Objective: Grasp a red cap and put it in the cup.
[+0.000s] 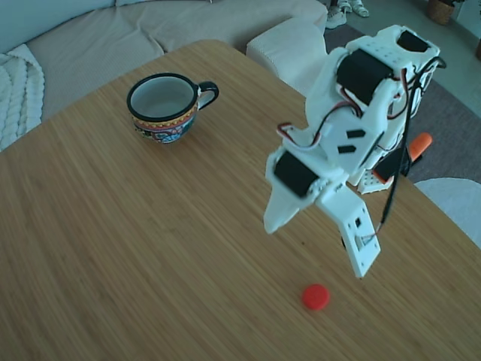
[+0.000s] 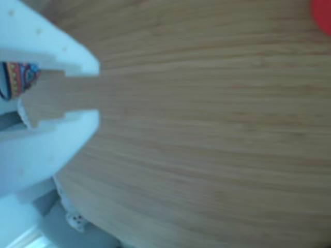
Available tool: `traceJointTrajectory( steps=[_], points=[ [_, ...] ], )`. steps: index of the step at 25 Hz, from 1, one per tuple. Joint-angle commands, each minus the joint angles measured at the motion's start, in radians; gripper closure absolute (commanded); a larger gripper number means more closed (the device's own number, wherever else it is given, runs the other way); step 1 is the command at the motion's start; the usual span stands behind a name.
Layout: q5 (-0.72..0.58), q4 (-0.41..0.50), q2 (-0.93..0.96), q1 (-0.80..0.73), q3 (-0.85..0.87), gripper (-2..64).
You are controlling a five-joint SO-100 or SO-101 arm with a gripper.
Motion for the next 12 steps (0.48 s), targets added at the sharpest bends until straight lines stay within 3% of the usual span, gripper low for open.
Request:
traceJointTrajectory(
  steps=[1, 8, 12],
  points=[
    [0.006, 0.006, -0.107, -0.04, -0.123, 55.9],
    [0.0, -0.005, -0.426, -0.057, -0.325, 34.6],
    [0.006, 0.025, -0.545, -0.094, -0.442, 17.5]
  ],
)
